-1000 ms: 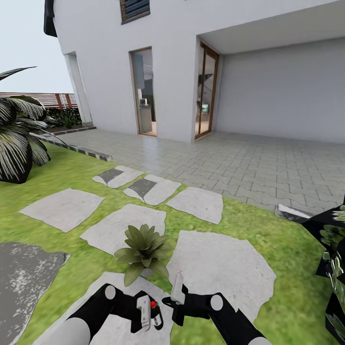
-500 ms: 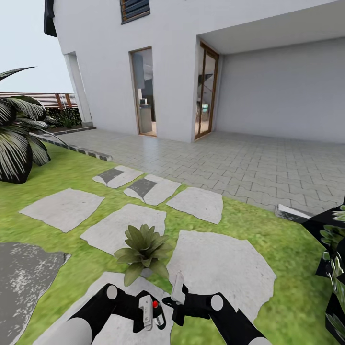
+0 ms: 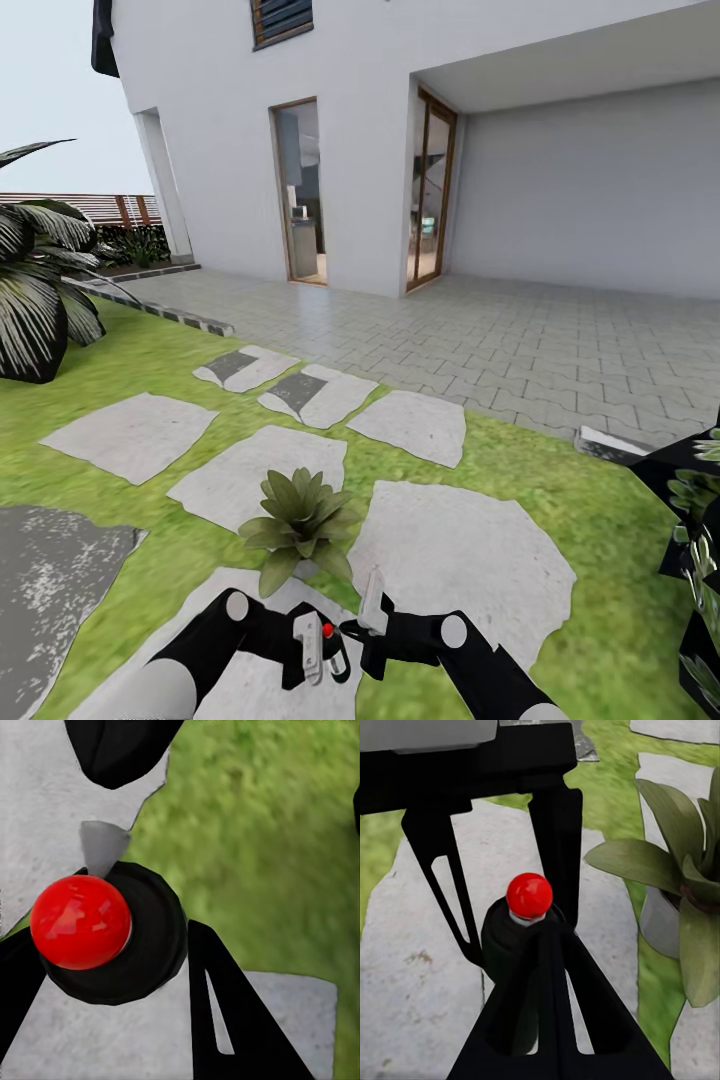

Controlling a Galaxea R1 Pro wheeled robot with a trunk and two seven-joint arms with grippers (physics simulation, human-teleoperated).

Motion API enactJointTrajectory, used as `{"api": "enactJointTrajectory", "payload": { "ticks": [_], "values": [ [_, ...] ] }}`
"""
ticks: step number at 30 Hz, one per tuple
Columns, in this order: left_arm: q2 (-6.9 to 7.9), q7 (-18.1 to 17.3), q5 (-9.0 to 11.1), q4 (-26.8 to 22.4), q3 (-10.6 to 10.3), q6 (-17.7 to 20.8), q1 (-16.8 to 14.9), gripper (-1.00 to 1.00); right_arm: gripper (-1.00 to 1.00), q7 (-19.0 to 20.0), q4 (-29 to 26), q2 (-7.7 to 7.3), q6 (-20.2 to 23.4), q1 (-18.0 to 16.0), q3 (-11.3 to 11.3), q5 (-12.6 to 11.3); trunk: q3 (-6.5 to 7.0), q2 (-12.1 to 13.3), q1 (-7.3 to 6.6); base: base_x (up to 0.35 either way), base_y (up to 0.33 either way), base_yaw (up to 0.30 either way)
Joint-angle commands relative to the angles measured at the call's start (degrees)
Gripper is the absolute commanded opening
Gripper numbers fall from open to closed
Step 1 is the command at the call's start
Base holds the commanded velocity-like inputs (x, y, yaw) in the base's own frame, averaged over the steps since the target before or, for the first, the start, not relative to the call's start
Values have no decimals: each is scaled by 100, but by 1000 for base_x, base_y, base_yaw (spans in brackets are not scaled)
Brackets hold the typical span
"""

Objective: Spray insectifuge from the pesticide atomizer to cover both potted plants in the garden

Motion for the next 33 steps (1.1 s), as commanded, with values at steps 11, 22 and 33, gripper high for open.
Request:
{"api": "enactJointTrajectory", "payload": {
  "ticks": [11,22,33],
  "values": [
    [-13,-49,148,-5,32,-51,-20,-100,-100,-1,-5,1,-33,-2,-11,56,-6,-2,-1,0,0,0],
    [-14,-56,165,3,38,-64,-20,-100,-100,-1,-4,1,-33,-2,-9,56,-6,-2,-1,0,0,0],
    [-28,-56,165,10,46,-65,-20,-100,-100,-1,-5,1,-33,-2,-8,56,-6,-2,-1,0,0,0]
  ]
}}
